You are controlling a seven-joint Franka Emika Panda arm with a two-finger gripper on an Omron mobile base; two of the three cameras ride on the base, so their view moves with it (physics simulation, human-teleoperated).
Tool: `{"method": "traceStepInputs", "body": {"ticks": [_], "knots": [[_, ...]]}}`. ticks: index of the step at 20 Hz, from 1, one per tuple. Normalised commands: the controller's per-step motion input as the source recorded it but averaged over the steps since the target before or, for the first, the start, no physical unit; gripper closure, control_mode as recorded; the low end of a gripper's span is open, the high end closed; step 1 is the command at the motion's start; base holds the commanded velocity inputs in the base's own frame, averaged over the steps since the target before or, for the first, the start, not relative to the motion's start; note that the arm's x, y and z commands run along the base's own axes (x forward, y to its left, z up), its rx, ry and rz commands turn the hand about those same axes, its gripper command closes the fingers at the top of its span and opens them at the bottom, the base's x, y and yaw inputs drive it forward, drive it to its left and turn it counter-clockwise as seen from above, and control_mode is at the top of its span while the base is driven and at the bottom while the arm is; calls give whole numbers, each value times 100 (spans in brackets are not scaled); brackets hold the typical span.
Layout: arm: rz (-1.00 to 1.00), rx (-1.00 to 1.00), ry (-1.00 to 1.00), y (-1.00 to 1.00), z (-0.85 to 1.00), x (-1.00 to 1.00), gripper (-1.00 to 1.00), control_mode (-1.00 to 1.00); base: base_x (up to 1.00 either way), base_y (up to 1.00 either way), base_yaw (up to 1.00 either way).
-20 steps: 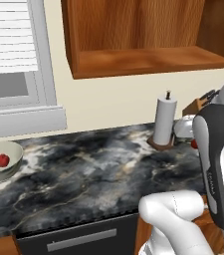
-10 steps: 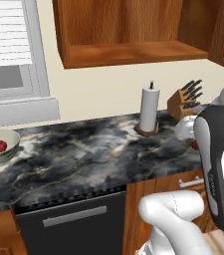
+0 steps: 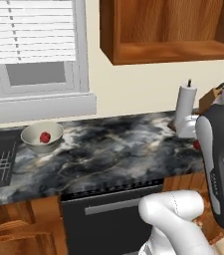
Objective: Pick the bell peppers from the cabinet and place them in one bowl. Pick the corn from the sink and place it in the other bowl.
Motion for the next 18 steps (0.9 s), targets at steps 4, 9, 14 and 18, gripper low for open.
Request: {"method": "traceStepInputs", "body": {"ticks": [4, 9, 14, 18], "knots": [[0, 0, 0, 0, 0, 0, 100, 100, 9, 80, 20], [0, 0, 0, 0, 0, 0, 100, 100, 0, 88, 14], [0, 0, 0, 0, 0, 0, 100, 100, 0, 77, 4], [0, 0, 0, 0, 0, 0, 100, 100, 18, 42, 0]]}}
